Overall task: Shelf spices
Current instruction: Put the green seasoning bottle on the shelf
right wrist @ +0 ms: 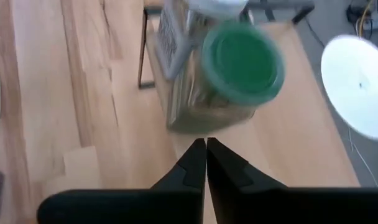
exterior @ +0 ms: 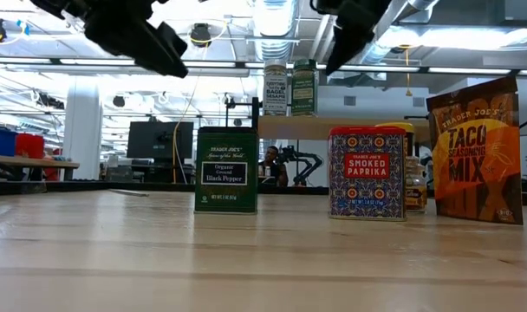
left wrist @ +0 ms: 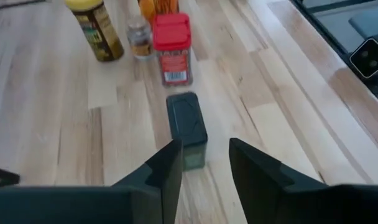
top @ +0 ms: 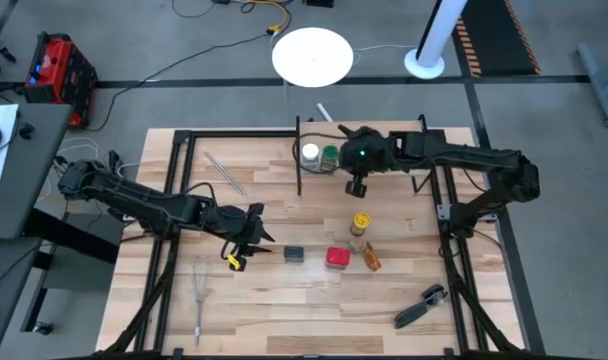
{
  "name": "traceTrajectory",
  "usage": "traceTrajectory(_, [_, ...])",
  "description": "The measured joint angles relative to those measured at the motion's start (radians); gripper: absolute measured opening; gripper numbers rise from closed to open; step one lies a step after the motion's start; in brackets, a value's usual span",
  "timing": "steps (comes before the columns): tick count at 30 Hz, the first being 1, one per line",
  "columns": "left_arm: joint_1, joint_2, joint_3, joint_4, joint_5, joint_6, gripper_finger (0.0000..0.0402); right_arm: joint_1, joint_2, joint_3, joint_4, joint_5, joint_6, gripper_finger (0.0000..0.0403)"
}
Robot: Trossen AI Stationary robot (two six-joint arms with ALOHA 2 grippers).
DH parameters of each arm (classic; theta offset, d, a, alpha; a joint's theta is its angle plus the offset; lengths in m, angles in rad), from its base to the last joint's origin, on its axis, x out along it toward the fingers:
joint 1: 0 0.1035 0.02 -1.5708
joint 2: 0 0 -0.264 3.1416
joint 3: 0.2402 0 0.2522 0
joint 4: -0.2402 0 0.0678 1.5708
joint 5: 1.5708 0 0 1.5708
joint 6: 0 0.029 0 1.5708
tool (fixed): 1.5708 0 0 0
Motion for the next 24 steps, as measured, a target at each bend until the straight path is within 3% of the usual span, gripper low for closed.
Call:
traceTrajectory(17, [0.000,0.000,0.000,0.118,0.000,0.011,0.0123,-0.056,0.000,-0.042,0.166,-0.054,-0.123,0.0008])
traceTrajectory(24, [0.000,0.000,0.000,0.117,-0.001,0.018,0.0123,-0.075,0.000,-0.042,0.144,-0.052,-0.116,0.0007])
